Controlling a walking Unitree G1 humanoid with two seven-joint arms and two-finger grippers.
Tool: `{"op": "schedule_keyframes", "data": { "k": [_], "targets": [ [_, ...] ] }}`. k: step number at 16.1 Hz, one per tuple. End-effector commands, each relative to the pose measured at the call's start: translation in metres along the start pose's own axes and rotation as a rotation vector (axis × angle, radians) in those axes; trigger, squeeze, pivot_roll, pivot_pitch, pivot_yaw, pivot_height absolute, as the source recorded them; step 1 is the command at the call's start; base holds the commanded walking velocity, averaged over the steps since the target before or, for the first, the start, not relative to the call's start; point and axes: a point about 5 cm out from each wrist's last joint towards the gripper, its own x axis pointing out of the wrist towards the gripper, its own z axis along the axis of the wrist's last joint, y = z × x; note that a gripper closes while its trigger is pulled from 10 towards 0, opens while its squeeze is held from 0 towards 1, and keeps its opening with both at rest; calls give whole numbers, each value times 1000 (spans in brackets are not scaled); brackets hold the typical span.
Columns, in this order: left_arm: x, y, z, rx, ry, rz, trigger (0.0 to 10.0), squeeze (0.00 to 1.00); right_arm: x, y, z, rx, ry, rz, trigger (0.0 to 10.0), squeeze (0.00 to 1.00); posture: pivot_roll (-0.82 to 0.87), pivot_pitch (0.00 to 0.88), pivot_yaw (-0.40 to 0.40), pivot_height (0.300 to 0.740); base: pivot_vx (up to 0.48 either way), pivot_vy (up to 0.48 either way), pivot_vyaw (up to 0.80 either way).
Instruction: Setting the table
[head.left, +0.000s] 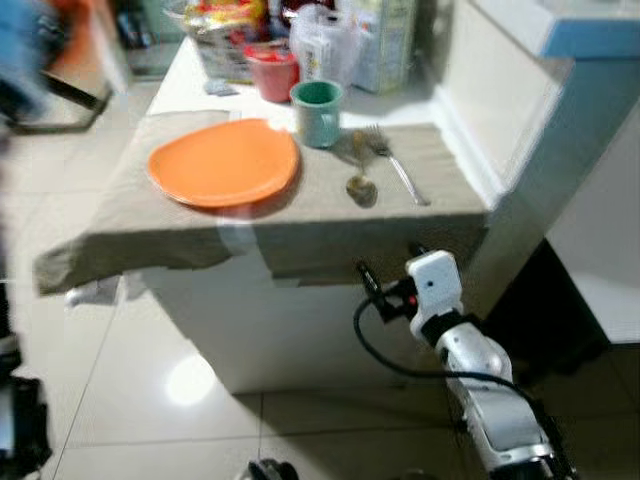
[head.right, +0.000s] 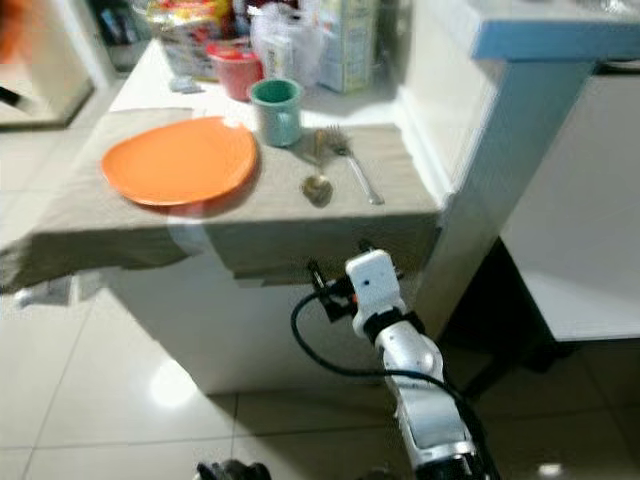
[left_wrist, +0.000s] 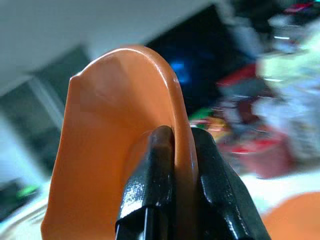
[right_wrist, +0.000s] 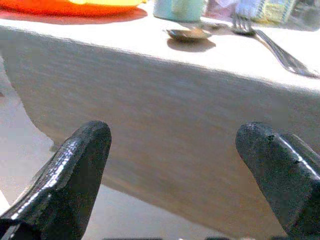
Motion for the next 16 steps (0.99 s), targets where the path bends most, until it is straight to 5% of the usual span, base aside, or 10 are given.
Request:
{"op": "schedule_keyframes", "data": {
  "k": [1,3,5,9,11,14,16],
  "targets": [
    [-13,12,6,-15,-5,62,0,0,5,0,3,2,-26,9,10000,0,13,0,39,736,0,0,0],
    [-40,27,12,-42,9,162,0,0,12,-11,8,-6,-56,-4,10000,0,34,0,15,736,0,0,0],
    [-45,24,12,-62,16,164,0,0,14,-14,7,-13,-57,-2,10000,0,35,0,10,736,0,0,0],
    [-50,-5,-11,-198,90,124,0,0,-7,-20,9,-6,-62,-110,10000,0,-3,0,31,736,0,0,0],
    [-63,-24,-17,-233,145,104,0,0,-36,-34,25,-82,-103,-213,10000,0,-47,0,46,736,0,0,0],
    [-70,-25,-14,-232,167,117,0,0,-41,-37,28,-103,-119,-230,10000,0,-52,0,42,736,0,0,0],
    [-95,-64,-33,-339,283,103,0,0,-37,-38,24,-99,-123,-201,10000,0,-48,0,25,736,0,0,0]
  ]
}}
